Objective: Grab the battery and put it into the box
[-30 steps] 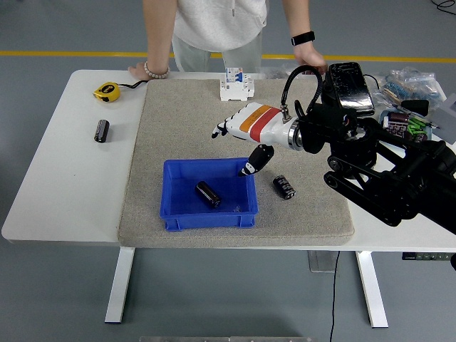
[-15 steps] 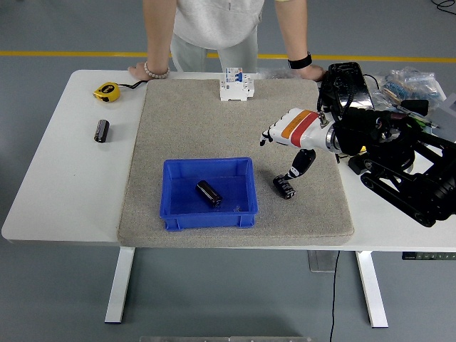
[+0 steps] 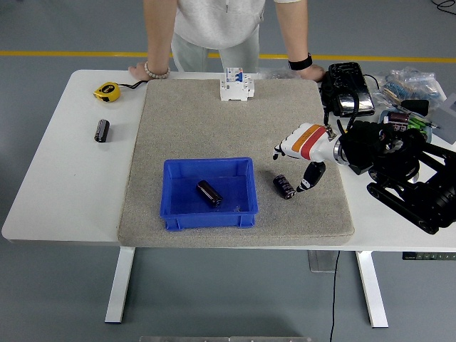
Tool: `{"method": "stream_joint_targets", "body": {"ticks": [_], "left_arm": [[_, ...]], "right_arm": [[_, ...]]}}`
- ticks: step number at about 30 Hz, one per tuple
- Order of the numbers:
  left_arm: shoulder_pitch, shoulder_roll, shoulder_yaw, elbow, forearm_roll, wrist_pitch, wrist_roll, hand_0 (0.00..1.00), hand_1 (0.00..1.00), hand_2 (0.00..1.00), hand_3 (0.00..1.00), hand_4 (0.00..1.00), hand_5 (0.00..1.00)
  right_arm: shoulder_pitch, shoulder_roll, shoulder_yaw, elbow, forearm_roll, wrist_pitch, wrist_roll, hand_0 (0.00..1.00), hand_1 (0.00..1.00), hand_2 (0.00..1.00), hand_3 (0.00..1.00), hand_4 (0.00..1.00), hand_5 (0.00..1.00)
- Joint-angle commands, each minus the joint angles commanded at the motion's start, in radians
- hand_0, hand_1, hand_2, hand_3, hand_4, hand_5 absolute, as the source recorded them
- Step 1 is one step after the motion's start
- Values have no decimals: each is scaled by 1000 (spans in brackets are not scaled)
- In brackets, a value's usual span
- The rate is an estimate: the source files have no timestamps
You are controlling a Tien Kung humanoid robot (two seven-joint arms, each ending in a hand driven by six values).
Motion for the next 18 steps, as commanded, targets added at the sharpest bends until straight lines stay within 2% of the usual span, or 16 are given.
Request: {"method": "stream_joint_targets", "body": {"ticks": [10, 18], "left_arm": [[-2, -2, 0, -2, 2, 0, 2, 735, 688, 789, 732, 750, 519], [-4, -4, -1, -3, 6, 1, 4, 736, 689, 790, 730, 750, 518]], "right_arm": [[6, 27, -51, -35, 6, -1, 12, 651, 663, 725, 782, 998, 315], [3, 52, -56, -68, -6, -8, 16, 651, 665, 727, 784, 998, 314]]}}
